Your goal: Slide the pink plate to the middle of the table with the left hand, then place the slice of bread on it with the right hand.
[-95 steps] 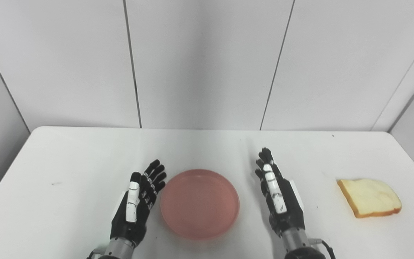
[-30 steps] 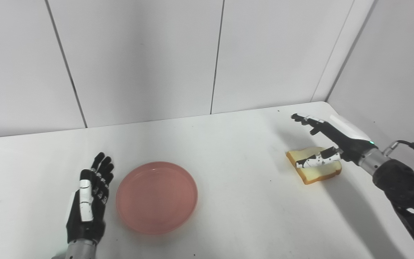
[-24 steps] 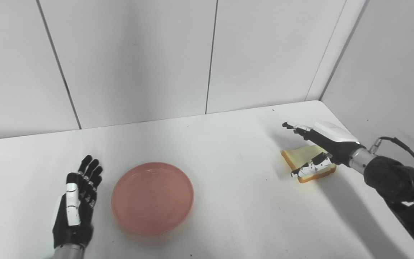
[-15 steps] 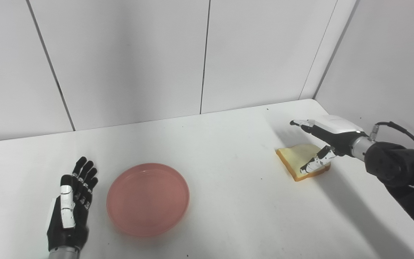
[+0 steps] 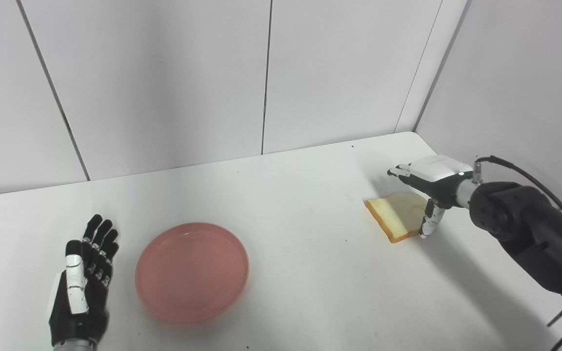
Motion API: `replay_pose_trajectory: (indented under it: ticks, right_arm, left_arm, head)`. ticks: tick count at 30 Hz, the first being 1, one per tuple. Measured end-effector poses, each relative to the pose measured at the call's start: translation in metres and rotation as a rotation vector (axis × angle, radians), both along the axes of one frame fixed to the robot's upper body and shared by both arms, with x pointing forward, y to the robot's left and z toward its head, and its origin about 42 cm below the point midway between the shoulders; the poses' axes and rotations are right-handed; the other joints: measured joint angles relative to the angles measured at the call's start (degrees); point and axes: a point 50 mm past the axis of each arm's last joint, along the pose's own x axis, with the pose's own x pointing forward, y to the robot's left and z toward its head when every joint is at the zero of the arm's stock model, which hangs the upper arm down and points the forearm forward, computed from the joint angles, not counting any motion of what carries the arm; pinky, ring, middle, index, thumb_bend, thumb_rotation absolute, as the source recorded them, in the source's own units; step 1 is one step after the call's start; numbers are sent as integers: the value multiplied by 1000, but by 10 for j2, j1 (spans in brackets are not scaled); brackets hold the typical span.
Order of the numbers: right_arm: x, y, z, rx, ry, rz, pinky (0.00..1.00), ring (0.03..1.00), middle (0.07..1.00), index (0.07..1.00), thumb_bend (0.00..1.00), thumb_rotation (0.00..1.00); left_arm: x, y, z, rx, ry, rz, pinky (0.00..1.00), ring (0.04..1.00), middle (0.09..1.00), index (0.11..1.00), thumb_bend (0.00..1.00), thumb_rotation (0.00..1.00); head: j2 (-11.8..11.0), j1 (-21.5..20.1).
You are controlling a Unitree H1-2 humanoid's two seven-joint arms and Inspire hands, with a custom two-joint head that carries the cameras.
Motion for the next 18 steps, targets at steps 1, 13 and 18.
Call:
replay_pose_trajectory:
  ticks: [1, 13, 18]
  right_arm:
    - [1, 1, 0, -10, 2, 1, 1000, 1000, 1000, 994, 1000, 76]
    - [13, -1, -21, -31, 71, -6, 1000, 1000, 1000, 1000, 996, 127]
    - [17, -1, -35, -23, 106, -7, 1000, 1000, 1000, 1000, 1000, 159]
  left_arm:
    - [0, 0, 0, 0, 0, 0, 1000, 962, 954, 916, 704, 1000]
    - [0, 0, 0, 1, 1, -2, 996, 963, 954, 917, 720, 1000]
    - [-1, -1, -1, 1, -1, -14, 994, 962, 951, 907, 710, 998]
  head:
    - [0, 1]
    - [2, 5]
    - [3, 4]
